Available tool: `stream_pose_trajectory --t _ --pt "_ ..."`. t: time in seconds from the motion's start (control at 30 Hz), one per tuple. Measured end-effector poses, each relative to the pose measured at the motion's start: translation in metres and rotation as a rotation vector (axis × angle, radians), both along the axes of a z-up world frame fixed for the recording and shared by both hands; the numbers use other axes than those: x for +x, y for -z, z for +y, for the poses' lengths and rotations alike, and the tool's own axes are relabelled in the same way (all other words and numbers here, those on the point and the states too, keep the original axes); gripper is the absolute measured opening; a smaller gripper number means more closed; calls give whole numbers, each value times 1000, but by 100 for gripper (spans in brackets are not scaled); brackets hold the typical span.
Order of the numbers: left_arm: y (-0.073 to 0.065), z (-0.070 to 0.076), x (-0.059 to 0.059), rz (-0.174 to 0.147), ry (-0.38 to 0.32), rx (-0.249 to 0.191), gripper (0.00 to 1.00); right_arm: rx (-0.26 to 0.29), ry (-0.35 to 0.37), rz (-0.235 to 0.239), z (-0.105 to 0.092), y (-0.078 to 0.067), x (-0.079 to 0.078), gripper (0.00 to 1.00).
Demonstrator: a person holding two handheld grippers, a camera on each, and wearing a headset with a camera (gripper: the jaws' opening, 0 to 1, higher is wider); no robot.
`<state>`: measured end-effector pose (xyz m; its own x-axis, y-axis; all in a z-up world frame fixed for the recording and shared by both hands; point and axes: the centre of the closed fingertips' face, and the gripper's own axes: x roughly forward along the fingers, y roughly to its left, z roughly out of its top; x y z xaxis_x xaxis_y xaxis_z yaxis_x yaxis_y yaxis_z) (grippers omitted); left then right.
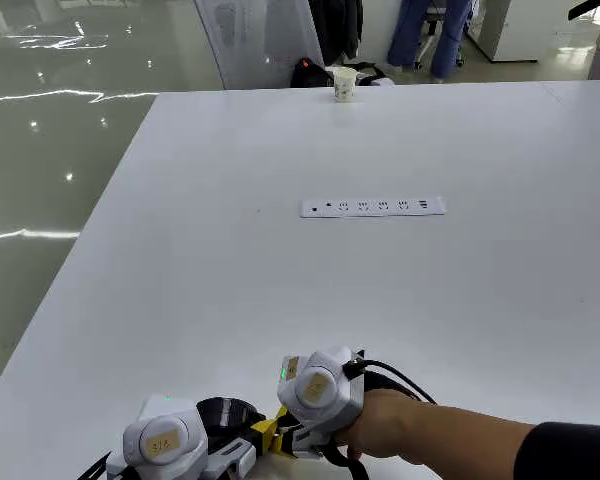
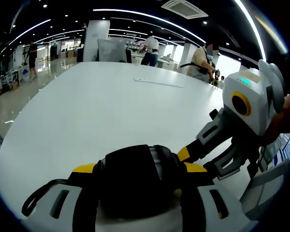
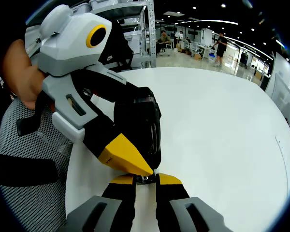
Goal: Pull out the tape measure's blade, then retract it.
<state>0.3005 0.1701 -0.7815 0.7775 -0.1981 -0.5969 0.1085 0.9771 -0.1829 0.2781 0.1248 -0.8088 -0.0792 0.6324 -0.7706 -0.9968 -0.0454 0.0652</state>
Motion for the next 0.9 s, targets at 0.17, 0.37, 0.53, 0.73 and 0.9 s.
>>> stream_pose_trajectory --t 0.17,0.37,0.53,0.73,0.9 --pt "-1 -1 -1 2 5 2 65 -7 16 -5 -1 0 0 13" --pt "0 -1 -1 6 20 9 65 -19 13 -29 -7 0 -2 15" --pt "1 -1 -1 11 47 31 65 -4 54 -30 -14 -4 -1 15" --pt "0 -1 -3 10 79 36 65 15 94 -23 -25 -8 -1 16" --pt "-6 -3 -6 17 137 15 68 38 135 -14 -39 -15 0 18"
